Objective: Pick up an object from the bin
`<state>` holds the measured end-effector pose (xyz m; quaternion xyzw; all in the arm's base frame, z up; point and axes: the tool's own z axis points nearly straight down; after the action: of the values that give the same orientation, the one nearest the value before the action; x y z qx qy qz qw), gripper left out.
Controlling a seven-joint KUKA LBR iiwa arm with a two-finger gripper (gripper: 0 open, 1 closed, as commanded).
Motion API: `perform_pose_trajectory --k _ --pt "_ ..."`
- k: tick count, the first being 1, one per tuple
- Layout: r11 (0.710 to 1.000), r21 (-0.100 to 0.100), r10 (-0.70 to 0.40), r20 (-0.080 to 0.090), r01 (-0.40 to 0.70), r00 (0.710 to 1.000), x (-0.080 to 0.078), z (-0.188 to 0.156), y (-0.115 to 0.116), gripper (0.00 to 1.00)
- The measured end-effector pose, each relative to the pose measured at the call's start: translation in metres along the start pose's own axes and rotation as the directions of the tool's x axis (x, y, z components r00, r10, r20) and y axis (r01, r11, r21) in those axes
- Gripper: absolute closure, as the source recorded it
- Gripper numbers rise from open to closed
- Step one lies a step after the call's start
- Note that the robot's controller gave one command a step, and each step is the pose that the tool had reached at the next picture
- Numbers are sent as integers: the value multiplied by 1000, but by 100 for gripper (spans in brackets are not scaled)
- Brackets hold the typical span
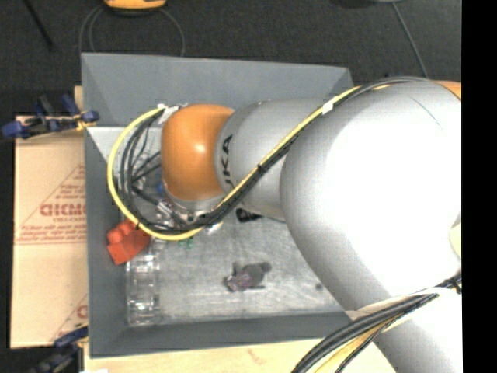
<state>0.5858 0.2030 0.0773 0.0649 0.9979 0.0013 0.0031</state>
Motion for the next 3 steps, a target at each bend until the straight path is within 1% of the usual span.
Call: perform_pose_trajectory --k 1,2,3 --pt "976 -15 217 25 -217 976 60 -52 -15 100" --pt "974 -25 225 58 -224 973 50 -57 -19 0" --pt "931 1 366 1 -366 931 7 -39 3 0"
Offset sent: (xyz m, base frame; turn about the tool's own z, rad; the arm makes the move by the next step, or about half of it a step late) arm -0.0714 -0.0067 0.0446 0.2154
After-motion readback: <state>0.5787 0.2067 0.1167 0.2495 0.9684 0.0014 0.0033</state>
